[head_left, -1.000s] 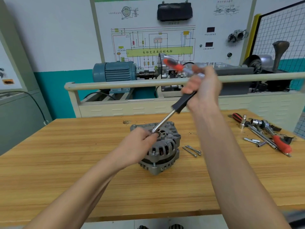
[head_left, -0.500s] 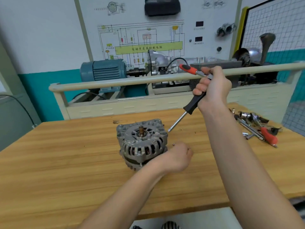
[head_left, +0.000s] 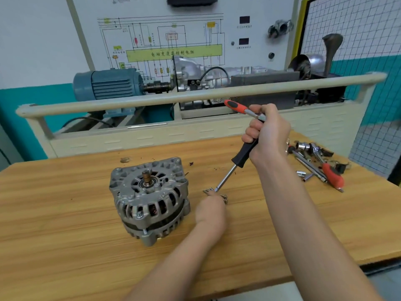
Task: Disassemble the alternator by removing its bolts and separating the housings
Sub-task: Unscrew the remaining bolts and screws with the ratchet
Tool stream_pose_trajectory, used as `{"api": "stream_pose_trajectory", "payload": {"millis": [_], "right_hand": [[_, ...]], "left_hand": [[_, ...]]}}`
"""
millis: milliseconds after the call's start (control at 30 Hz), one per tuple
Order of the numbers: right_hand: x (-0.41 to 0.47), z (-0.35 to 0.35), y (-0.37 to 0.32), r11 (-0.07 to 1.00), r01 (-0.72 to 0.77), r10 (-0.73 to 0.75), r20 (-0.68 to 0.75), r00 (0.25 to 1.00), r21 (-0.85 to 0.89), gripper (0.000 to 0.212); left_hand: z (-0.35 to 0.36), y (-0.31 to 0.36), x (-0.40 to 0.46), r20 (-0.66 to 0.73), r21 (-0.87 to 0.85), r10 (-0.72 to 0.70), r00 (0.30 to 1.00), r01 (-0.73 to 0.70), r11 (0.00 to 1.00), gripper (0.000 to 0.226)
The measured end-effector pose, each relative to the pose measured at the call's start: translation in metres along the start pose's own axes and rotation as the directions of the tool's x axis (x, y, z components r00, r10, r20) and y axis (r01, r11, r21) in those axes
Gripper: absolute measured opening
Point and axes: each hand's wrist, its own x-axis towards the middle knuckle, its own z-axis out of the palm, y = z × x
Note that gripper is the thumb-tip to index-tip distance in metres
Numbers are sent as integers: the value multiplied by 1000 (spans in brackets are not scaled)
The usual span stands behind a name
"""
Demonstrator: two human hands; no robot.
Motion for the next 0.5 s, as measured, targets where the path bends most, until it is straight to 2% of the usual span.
{"api": "stream_pose_trajectory", "payload": {"millis": [167, 333, 400, 467, 500], "right_hand": [[2, -5, 8, 1000, -16, 16, -12, 1000, 0, 21], [-5, 0, 2, 1000, 11, -11, -21, 1000, 14, 19], [-12, 7, -5, 999, 38, -38, -14, 999, 25, 21], [-19, 16, -13, 997, 63, -63, -4, 998, 48, 23], [-23, 20, -18, 995, 74, -75, 4, 997, 65, 24]], "left_hand": [[-5, -5, 0, 54, -67, -25, 998, 28, 997, 57], [-29, -6, -12, 227, -228, -71, 971, 124, 966, 68], [-47, -8, -23, 273, -373, 41, 961, 66, 926, 56], [-69, -15, -41, 278, -588, 193, 941, 8, 809, 30], [-81, -22, -51, 284, -689, 244, 927, 20, 725, 27]]}}
